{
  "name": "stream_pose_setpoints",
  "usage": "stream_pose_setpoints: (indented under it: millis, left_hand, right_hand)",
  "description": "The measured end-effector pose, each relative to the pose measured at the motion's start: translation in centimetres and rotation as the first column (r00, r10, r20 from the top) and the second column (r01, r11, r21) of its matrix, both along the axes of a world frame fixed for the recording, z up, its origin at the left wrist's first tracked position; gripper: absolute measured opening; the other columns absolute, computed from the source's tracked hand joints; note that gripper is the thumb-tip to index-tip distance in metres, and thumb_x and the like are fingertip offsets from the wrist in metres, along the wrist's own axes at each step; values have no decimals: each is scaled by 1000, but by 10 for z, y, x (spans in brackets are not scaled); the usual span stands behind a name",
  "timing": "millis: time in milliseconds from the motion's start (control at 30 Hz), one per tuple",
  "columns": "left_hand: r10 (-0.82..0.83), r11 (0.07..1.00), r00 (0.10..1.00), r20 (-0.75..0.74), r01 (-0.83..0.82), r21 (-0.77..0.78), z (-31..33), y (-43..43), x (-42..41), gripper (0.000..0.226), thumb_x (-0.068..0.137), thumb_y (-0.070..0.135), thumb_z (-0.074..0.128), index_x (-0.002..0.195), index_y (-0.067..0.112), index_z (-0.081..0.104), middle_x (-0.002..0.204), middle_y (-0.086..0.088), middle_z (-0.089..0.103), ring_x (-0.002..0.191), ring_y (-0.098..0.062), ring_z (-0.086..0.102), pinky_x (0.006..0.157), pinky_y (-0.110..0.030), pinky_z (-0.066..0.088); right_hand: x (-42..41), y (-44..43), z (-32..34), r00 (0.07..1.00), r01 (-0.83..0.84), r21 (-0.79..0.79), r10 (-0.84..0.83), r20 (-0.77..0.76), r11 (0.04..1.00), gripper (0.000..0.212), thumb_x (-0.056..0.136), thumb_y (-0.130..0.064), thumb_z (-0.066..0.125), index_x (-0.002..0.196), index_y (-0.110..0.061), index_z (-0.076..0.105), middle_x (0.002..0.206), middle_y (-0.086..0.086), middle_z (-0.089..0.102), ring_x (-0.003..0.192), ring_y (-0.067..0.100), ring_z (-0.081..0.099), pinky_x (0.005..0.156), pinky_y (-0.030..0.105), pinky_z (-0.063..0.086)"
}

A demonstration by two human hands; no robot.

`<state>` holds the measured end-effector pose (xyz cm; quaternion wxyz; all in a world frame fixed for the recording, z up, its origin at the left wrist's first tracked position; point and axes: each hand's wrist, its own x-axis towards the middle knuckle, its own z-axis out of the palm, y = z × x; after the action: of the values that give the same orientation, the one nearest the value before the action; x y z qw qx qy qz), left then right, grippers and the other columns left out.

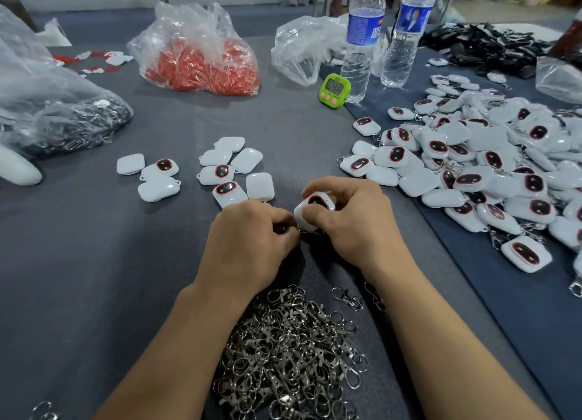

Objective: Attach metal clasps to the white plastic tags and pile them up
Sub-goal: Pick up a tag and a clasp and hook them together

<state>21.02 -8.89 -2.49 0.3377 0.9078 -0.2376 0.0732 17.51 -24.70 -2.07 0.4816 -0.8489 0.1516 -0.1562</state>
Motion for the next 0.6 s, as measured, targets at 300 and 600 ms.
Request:
stream_pose_setpoints:
  millis: [300, 600]
  left_hand:
    - [103, 991, 987, 121, -112, 67, -3, -4, -3, 15, 81, 48, 72, 80, 35, 78, 69, 5, 70, 69, -24, 65, 65, -37, 54]
    - [-71, 943, 995, -75, 43, -331, 1, 0, 5, 22, 76, 24, 85, 85, 44, 79, 63, 22, 68, 55, 4, 60, 54, -5, 41]
  right_hand:
    - [-1, -3, -2, 999, -42, 45, 43, -15, 998, 18, 74, -26, 83, 85, -39, 78, 62, -19, 67, 57, -2, 59, 57, 10, 41]
    - [-1, 0, 5, 999, -34, 628, 7, 45, 778, 10, 89, -1, 67, 90, -6, 76, 66, 13, 62, 41, 13, 41, 43, 19, 32]
